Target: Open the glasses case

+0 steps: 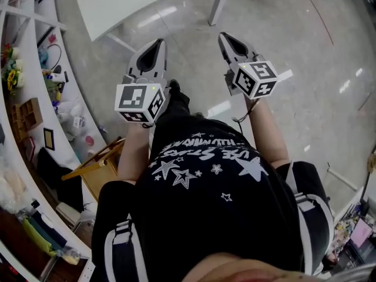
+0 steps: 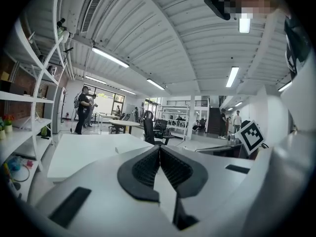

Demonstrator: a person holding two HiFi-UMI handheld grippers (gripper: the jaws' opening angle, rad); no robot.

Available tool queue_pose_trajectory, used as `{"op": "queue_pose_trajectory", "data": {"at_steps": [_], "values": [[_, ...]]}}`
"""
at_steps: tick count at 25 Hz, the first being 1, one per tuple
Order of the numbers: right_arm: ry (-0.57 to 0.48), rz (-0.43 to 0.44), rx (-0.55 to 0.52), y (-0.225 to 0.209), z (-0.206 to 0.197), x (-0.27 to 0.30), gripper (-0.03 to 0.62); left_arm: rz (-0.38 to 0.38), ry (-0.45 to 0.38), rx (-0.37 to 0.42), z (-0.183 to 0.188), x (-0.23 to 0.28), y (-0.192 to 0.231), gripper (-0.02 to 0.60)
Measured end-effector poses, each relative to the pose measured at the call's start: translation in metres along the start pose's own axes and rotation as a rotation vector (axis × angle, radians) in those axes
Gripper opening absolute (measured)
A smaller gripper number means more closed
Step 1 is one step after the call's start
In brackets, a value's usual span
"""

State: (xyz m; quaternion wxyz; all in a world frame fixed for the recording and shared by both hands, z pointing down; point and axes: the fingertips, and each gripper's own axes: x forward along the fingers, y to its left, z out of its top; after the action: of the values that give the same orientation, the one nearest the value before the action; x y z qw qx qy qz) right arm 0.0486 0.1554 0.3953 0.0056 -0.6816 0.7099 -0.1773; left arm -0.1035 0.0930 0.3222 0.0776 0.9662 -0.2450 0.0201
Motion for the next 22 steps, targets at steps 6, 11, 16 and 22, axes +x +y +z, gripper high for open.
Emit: {"op": "queue_pose_trajectory", "data": {"at_steps": [6,11,16,22], "values": [[-0.004,-0.04,-0.003,-0.019,0.028,0.064,0.009,-0.02,-0.002,-0.014,0.012,0.051,0.053,0.014],[-0.009,-0.064,0.0,-0.029,0.05,0.105,0.009,-0.047,-0.007,-0.018,0.028,0.083,0.086,0.014],[-0.013,-0.088,-0.001,-0.034,0.066,0.145,0.008,-0.072,-0.004,-0.028,0.032,0.105,0.115,0.014],[-0.003,-0.111,-0.003,-0.035,0.07,0.191,0.008,-0.106,0.011,-0.043,0.028,0.127,0.15,0.014]]}}
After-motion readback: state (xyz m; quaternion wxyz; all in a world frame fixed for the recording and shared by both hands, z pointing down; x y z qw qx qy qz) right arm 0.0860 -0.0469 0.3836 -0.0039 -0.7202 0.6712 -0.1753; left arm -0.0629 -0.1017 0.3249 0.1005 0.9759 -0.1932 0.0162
